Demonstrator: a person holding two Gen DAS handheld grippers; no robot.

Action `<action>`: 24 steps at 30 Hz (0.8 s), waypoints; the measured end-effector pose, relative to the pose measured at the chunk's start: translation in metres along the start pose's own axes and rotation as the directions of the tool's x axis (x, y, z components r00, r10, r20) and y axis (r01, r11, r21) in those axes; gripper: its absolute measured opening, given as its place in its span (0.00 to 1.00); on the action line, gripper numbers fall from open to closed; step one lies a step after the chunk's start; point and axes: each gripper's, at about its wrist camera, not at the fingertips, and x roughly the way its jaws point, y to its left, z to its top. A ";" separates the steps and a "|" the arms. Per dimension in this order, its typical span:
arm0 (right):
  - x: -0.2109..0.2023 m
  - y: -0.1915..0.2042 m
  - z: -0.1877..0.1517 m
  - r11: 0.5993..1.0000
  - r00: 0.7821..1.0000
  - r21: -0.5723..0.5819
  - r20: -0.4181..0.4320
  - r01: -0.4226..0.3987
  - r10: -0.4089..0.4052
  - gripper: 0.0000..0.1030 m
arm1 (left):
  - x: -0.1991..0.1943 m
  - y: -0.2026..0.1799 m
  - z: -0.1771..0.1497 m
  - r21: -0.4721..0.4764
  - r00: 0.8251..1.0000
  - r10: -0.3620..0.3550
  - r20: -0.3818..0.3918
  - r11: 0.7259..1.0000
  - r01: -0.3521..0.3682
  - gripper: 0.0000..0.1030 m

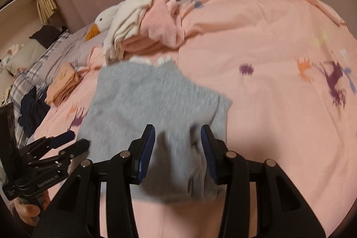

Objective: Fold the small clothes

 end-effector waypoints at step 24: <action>0.007 -0.019 -0.036 0.996 0.997 0.079 -0.080 0.030 -0.024 0.44 | -0.011 0.001 -0.033 -0.033 0.997 -0.064 -0.053 0.997 0.063 0.54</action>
